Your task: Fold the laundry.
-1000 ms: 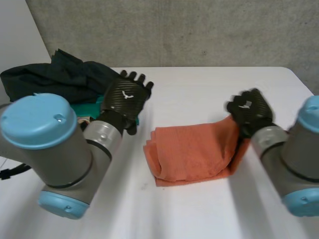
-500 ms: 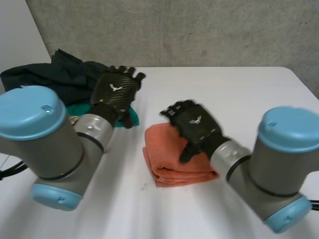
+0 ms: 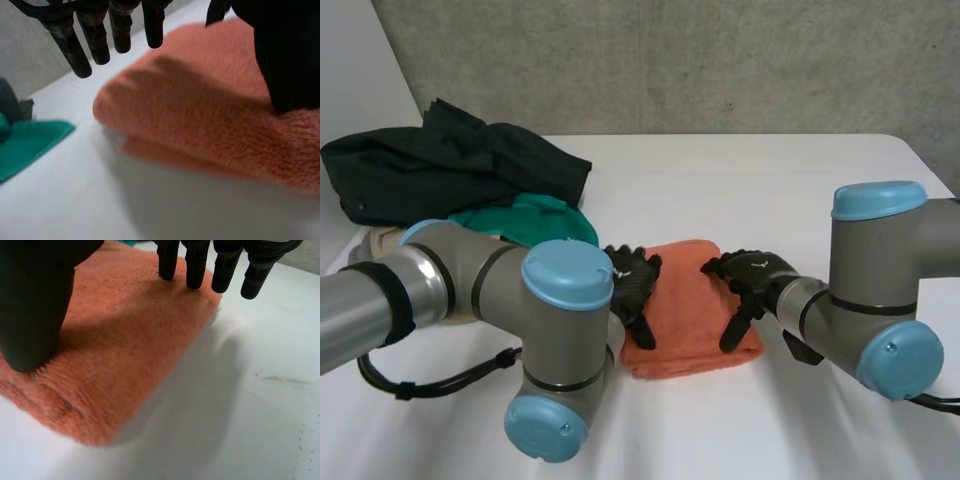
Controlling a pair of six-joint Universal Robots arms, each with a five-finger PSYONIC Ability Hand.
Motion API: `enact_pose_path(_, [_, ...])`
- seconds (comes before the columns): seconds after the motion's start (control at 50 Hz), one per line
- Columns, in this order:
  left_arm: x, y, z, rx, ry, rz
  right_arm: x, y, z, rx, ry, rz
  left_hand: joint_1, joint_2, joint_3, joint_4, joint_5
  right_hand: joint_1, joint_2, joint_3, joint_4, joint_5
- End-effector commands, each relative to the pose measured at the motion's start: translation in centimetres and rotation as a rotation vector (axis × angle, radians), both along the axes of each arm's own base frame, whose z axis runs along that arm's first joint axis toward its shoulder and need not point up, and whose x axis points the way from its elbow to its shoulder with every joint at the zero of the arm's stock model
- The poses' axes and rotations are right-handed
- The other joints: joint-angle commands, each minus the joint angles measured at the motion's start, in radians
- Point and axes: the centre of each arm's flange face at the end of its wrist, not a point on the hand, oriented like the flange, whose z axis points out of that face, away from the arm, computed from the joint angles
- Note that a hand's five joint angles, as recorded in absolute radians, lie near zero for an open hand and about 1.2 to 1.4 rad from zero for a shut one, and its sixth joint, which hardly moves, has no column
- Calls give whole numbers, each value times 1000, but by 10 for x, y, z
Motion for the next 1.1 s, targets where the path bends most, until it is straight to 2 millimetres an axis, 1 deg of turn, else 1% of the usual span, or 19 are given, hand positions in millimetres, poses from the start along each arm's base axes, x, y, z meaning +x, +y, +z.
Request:
enact_pose_path(0.02, [8, 7, -8, 21, -103, -19, -1, -3, 1, -83, 98, 42, 4, -8, -13, -6, -28, -50, -30, -35, -35, -47])
enact_pose_path(0.12, [4, 6, 3, 1, -77, -33, -8, -6, 9, -107, 105, -7, -11, -22, -27, -21, -42, -50, -30, -35, -35, -47])
enact_pose_path(0.14, [2, 6, 11, -12, -55, -48, -11, -6, 14, -122, 100, -22, -14, -25, -30, -24, -45, -50, -30, -35, -35, -47])
enact_pose_path(0.2, [-2, 3, 41, -68, 13, -73, -14, -5, 18, -143, 78, -50, -14, -25, -30, -24, -45, -50, -30, -35, -35, -47])
enact_pose_path(0.22, [-1, -1, 64, -108, 63, -89, -17, -2, 21, -158, 55, -78, -14, -25, -30, -24, -45, -50, -30, -35, -35, -47])
enact_pose_path(0.24, [0, -3, 76, -130, 90, -98, -19, -2, 24, -173, 40, -93, -14, -25, -30, -24, -45, -50, -30, -35, -35, -47])
enact_pose_path(0.28, [1, -8, 95, -166, 133, -124, -27, -3, 29, -192, 11, -143, -8, -19, -24, -18, -39, -50, -30, -35, -35, -47])
enact_pose_path(0.3, [2, -13, 108, -193, 170, -154, -37, -5, 31, -192, -7, -191, -2, -13, -19, -12, -34, -50, -30, -35, -35, -47])
enact_pose_path(0.34, [1, -16, 118, -212, 204, -208, -46, -4, 29, -166, -23, -227, 1, -10, -16, -9, -31, -50, -30, -35, -35, -47])
enact_pose_path(0.36, [-1, -14, 126, -220, 230, -285, -53, 0, 22, -124, -36, -255, 1, -10, -16, -9, -31, -50, -30, -35, -35, -47])
enact_pose_path(0.42, [-7, -5, 132, -204, 262, -439, -60, 8, 10, -52, -69, -285, 7, -5, -10, -3, -25, -50, -30, -35, -35, -47])
enact_pose_path(0.44, [-11, 5, 134, -183, 282, -540, -60, 15, 3, -4, -98, -289, 7, -5, -10, -3, -25, -50, -30, -35, -35, -47])
enact_pose_path(0.48, [-14, 19, 132, -134, 298, -678, -59, 24, -5, 60, -153, -273, 9, -2, -7, -1, -22, -50, -30, -35, -35, -47])
enact_pose_path(0.52, [-15, 28, 133, -91, 310, -755, -56, 30, -10, 104, -197, -248, 24, 13, 8, 14, -7, -50, -30, -35, -35, -47])
enact_pose_path(0.66, [-13, 26, 133, -75, 310, -712, -49, 30, -15, 105, -280, -219, 18, 7, 2, 8, -13, -13, 6, 2, 1, -10])
enact_pose_path(0.82, [-12, 24, 131, -73, 303, -685, -43, 24, -25, 95, -285, -205, 21, 10, 5, 11, -10, 75, 94, 90, 89, 78])
enact_pose_path(0.96, [-12, 25, 129, -67, 301, -685, -26, 27, -33, 83, -282, -153, 21, 10, 5, 11, -10, 166, 185, 181, 180, 169])
enact_pose_path(1.04, [-12, 26, 129, -65, 300, -686, -23, 26, -36, 85, -280, -147, 21, 10, 5, 11, -10, 186, 206, 202, 201, 189])
enact_pose_path(1.1, [-11, 25, 128, -64, 300, -683, -18, 26, -34, 73, -283, -128, 24, 13, 8, 14, -7, 291, 311, 307, 306, 294])
